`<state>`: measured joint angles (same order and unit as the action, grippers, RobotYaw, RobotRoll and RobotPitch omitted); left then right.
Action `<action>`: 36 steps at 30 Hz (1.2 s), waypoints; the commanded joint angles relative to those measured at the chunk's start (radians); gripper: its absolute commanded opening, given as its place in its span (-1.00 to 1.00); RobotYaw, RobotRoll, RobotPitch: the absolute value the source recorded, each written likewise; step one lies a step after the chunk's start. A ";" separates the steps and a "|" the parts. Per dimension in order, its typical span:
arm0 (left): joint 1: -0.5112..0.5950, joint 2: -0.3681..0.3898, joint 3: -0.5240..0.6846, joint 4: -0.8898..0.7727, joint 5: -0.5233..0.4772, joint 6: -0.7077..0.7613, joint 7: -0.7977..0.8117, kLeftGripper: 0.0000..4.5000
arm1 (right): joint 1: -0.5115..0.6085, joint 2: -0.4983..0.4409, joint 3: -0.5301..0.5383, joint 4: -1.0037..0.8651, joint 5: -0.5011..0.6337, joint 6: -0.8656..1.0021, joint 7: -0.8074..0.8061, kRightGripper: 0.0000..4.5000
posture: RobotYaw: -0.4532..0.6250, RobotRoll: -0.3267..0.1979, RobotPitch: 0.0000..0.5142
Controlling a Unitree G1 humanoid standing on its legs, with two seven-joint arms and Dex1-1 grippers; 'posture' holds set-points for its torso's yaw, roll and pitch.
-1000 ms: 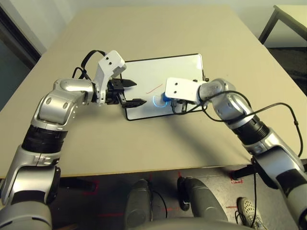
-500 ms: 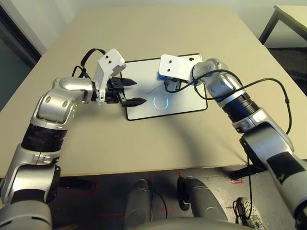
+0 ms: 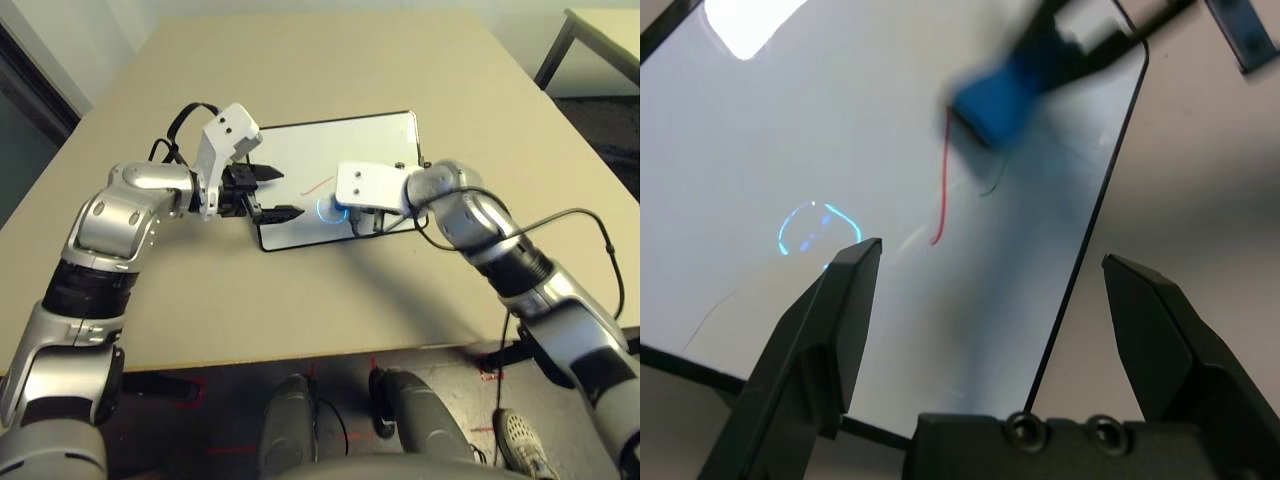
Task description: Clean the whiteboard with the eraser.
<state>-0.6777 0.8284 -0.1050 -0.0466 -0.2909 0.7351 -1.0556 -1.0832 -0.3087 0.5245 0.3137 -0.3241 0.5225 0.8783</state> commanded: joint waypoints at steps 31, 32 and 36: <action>0.038 0.028 0.012 -0.032 -0.007 0.020 0.003 1.00 | 0.054 -0.009 0.032 0.000 -0.034 -0.044 0.034 -0.73 | -0.14 0.25 -0.49; 0.042 0.035 0.014 -0.035 -0.007 0.022 0.000 1.00 | 0.085 -0.025 0.041 -0.055 -0.034 -0.025 0.056 -0.73 | -0.15 0.25 -0.49; 0.048 0.060 0.017 -0.036 -0.009 0.023 -0.006 1.00 | 0.205 -0.079 0.075 -0.274 -0.042 0.059 0.133 -0.73 | -0.15 0.25 -0.49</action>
<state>-0.6414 0.8821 -0.0923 -0.0715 -0.2950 0.7522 -1.0548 -0.8986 -0.3805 0.5679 0.0976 -0.3569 0.5444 0.9789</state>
